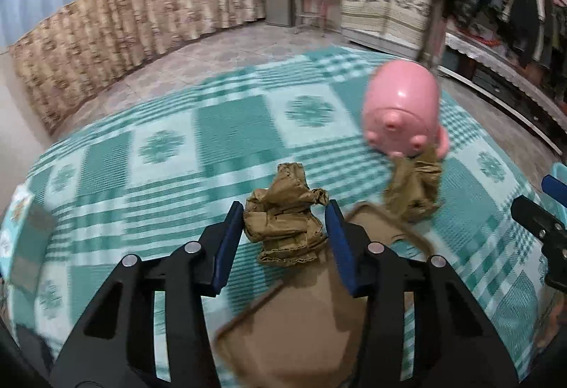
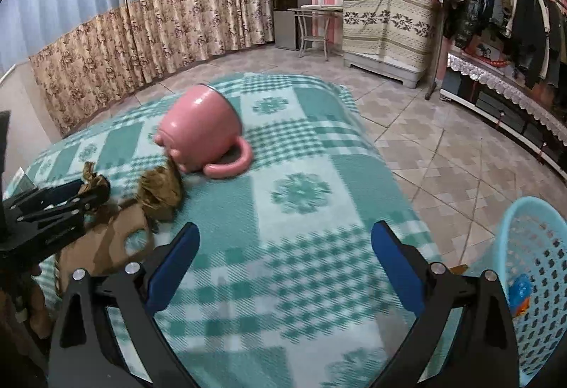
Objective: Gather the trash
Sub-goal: 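Grasp the brown crumpled cloth with the left tool while the right tool grasps another brown cloth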
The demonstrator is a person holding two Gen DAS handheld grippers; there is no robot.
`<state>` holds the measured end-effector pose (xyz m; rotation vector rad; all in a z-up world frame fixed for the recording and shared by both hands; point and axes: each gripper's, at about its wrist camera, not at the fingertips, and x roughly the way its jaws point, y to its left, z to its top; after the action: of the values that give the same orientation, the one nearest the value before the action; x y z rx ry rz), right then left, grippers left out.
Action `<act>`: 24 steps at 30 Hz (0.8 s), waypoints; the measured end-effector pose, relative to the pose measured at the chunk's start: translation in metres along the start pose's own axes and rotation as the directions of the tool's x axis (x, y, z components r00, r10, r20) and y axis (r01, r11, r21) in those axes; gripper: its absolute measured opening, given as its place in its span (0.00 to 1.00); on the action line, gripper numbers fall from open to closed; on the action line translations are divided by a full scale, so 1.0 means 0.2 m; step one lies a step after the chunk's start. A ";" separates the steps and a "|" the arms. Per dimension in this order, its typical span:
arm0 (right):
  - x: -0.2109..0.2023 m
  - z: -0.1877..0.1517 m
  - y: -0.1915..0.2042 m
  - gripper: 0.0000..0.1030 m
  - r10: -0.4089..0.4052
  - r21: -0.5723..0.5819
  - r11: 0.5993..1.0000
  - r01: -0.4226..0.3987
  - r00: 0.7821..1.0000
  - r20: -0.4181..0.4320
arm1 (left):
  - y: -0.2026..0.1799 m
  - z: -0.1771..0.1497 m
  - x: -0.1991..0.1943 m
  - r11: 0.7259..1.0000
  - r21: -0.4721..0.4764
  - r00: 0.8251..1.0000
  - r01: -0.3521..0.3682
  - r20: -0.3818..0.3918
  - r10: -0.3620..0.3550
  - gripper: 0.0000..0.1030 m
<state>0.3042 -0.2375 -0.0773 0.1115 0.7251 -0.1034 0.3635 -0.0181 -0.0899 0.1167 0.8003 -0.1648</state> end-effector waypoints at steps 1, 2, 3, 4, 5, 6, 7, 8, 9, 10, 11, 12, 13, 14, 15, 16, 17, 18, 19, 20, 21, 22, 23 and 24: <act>0.01 0.00 0.02 0.93 0.006 -0.004 1.000 -0.006 1.000 0.001 | 0.04 -0.01 -0.04 1.000 -0.022 1.000 -0.022 0.012 0.022 0.45; 0.02 0.01 0.06 0.93 0.014 -0.010 1.000 -0.014 1.000 -0.001 | 0.07 -0.02 -0.07 0.999 -0.037 0.999 -0.026 0.020 0.027 0.45; 0.04 0.01 0.08 0.93 0.021 -0.013 1.000 -0.021 1.000 -0.003 | 0.12 -0.05 -0.12 0.997 -0.064 0.999 -0.038 0.031 0.040 0.45; 0.06 0.01 0.12 0.93 0.036 -0.013 0.999 -0.036 0.999 -0.010 | 0.16 -0.07 -0.15 0.995 -0.075 0.998 -0.058 0.033 0.060 0.45; 0.07 0.01 0.15 0.93 0.049 -0.015 0.999 -0.049 0.999 -0.015 | 0.18 -0.08 -0.16 0.994 -0.083 0.996 -0.074 0.033 0.077 0.45; 0.09 0.02 0.18 0.92 0.060 -0.022 0.998 -0.061 0.998 -0.020 | 0.22 -0.12 -0.18 0.991 -0.091 0.995 -0.097 0.028 0.100 0.45; 0.11 0.02 0.23 0.92 0.065 -0.039 0.997 -0.065 0.998 -0.020 | 0.24 -0.14 -0.19 0.990 -0.096 0.994 -0.108 0.023 0.110 0.45; 0.12 0.03 0.28 0.91 0.067 -0.064 0.996 -0.069 0.997 -0.023 | 0.28 -0.16 -0.20 0.988 -0.106 0.993 -0.114 0.017 0.116 0.45; 0.13 0.03 0.30 0.91 0.072 -0.075 0.994 -0.073 0.997 -0.025 | 0.32 -0.19 -0.21 0.986 -0.126 0.993 -0.113 0.012 0.115 0.45; 0.15 0.04 0.35 0.87 0.079 -0.092 0.992 -0.081 0.996 -0.031 | 0.36 -0.21 -0.22 0.983 -0.148 0.994 -0.106 0.004 0.108 0.45; 0.18 0.05 0.39 0.84 0.080 -0.105 0.991 -0.084 0.996 -0.040 | 0.39 -0.21 -0.22 0.981 -0.163 0.995 -0.102 -0.003 0.103 0.45; 0.20 0.06 0.42 0.76 0.080 -0.114 0.990 -0.085 0.995 -0.053 | 0.43 -0.23 -0.23 0.977 -0.185 0.994 -0.105 -0.014 0.105 0.45; 0.22 0.06 0.44 0.67 0.081 -0.120 0.989 -0.088 0.995 -0.066 | 0.46 -0.24 -0.23 0.975 -0.191 0.994 -0.111 -0.018 0.110 0.45; 0.25 0.06 0.46 0.63 0.086 -0.125 0.987 -0.097 0.992 -0.088 | 0.46 -0.24 -0.22 0.974 -0.194 0.993 -0.120 -0.024 0.117 0.45; 0.27 0.06 0.47 0.52 0.098 -0.129 0.985 -0.112 0.989 -0.109 | 0.48 -0.25 -0.23 0.972 -0.196 0.992 -0.128 -0.029 0.125 0.45; 0.28 0.05 0.48 0.42 0.102 -0.131 0.984 -0.118 0.988 -0.118 | 0.49 -0.25 -0.24 0.971 -0.196 0.991 -0.134 -0.029 0.131 0.45; 0.27 0.05 0.48 0.41 0.104 -0.131 0.984 -0.119 0.988 -0.111 | 0.49 -0.24 -0.24 0.971 -0.195 0.991 -0.137 -0.026 0.135 0.45; 0.25 0.05 0.46 0.38 0.118 -0.125 0.984 -0.130 0.988 -0.096 | 0.49 -0.23 -0.26 0.971 -0.195 0.990 -0.140 -0.018 0.139 0.45; 0.23 0.05 0.45 0.38 0.125 -0.118 0.984 -0.135 0.988 -0.090 | 0.49 -0.23 -0.27 0.971 -0.195 0.990 -0.139 -0.012 0.140 0.45; 0.21 0.05 0.43 0.38 0.131 -0.109 0.984 -0.139 0.988 -0.083 | 0.48 -0.22 -0.28 0.971 -0.193 0.990 -0.138 -0.005 0.139 0.45; 0.16 0.06 0.39 0.38 0.135 -0.100 0.985 -0.142 0.988 -0.069 | 0.46 -0.20 -0.31 0.973 -0.186 0.990 -0.136 0.011 0.140 0.45; 0.14 0.06 0.37 0.38 0.137 -0.094 0.985 -0.143 0.989 -0.060 | 0.44 -0.19 -0.32 0.974 -0.181 0.990 -0.137 0.021 0.143 0.45; 0.09 0.07 0.32 0.38 0.141 -0.081 0.986 -0.144 0.989 -0.044 | 0.40 -0.16 -0.35 0.976 -0.171 0.989 -0.135 0.038 0.144 0.45; 0.04 0.07 0.28 0.38 0.144 -0.072 0.987 -0.146 0.989 -0.033 | 0.37 -0.15 -0.36 0.978 -0.162 0.989 -0.131 0.049 0.140 0.45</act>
<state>0.3277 -0.1850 -0.0689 0.0949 0.7456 0.0638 0.3073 0.0676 -0.0547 0.0160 0.7402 0.0245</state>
